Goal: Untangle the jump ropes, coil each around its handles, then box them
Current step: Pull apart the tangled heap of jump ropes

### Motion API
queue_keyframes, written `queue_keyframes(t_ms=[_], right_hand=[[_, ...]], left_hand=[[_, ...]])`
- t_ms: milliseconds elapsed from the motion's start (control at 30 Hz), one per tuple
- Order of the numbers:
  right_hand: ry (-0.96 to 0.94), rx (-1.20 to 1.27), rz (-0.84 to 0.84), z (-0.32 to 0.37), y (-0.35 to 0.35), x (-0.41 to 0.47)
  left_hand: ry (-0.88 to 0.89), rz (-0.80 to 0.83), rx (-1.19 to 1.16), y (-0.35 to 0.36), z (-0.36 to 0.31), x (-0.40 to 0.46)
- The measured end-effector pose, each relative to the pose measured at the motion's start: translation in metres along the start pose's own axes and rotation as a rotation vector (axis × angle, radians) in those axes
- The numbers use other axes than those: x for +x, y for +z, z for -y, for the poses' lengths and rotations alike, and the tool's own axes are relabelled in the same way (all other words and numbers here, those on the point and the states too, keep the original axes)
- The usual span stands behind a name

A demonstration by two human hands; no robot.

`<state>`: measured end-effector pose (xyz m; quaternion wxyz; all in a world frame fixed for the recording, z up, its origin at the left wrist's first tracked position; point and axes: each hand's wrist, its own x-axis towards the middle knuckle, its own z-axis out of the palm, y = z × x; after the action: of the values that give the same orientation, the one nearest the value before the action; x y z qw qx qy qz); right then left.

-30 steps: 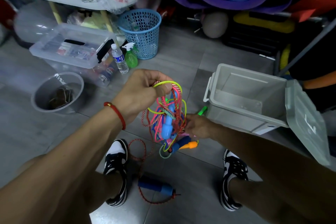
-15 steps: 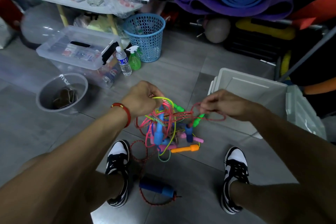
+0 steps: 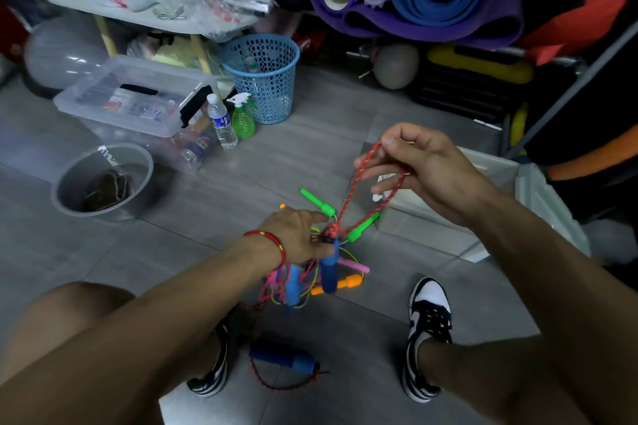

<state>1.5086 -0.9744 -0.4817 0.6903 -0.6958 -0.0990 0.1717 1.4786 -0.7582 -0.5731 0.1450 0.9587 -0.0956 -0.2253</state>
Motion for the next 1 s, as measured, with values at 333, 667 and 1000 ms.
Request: queue_keyframes(t_ms=[333, 667, 1000], right_hand=[[-0.025, -0.607, -0.070, -0.023, -0.014, 0.017], [0.164, -0.967, 0.312, -0.031, -0.016, 0.022], [0.288, -0.532, -0.220, -0.021, -0.054, 0.019]], left_hand=[[0.134, -0.218, -0.384, 0.005, -0.009, 0.011], [0.241, -0.360, -0.645, 0.006, -0.013, 0.014], [0.223, -0.419, -0.345, -0.018, 0.014, 0.016]])
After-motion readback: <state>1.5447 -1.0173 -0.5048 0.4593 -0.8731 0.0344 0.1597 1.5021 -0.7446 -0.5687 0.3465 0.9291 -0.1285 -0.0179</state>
